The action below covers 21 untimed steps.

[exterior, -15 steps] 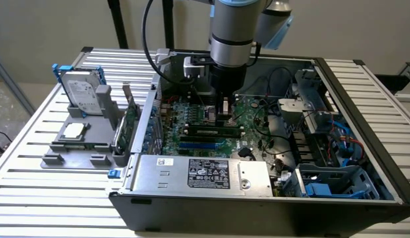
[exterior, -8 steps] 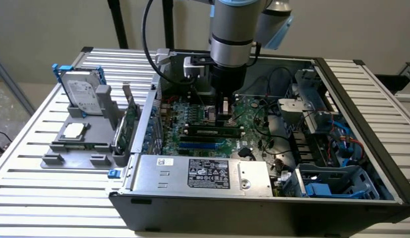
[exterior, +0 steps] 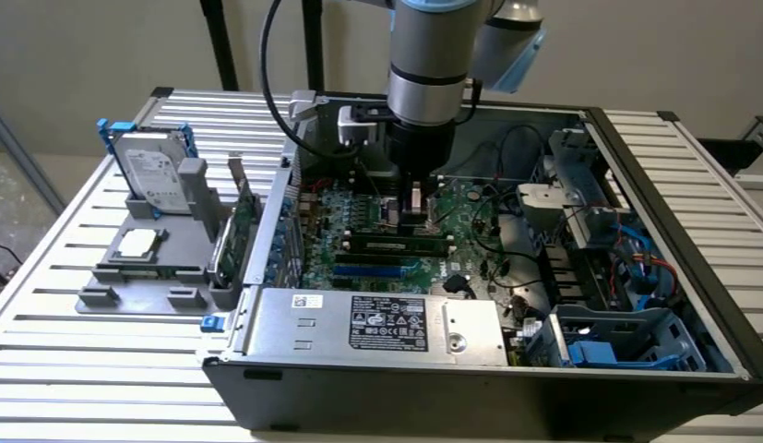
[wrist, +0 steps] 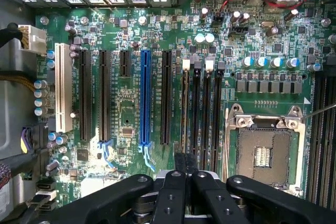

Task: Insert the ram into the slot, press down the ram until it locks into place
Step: 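Press down the ram until it locks into place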

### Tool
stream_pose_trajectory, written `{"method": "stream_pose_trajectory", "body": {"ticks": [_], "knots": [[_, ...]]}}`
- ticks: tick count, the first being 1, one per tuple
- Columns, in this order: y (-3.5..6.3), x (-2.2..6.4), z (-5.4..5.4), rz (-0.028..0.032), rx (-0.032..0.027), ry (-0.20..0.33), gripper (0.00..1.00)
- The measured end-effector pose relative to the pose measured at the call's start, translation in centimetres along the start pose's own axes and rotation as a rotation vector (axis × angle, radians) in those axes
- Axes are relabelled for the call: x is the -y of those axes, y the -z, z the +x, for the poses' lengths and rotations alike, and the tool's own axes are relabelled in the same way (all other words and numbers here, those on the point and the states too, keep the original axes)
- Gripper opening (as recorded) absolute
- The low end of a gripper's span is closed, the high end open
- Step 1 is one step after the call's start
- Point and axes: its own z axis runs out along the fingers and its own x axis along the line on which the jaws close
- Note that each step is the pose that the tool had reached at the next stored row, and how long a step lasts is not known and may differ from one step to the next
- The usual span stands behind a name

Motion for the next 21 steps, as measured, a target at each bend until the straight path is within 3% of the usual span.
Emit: {"method": "stream_pose_trajectory", "body": {"ticks": [7,21], "knots": [[-0.34,-0.31,-0.2,0.0014,0.0000,0.000,0.11],[-1.65,-0.33,-0.3,0.0109,-0.0006,-0.001,0.11]]}}
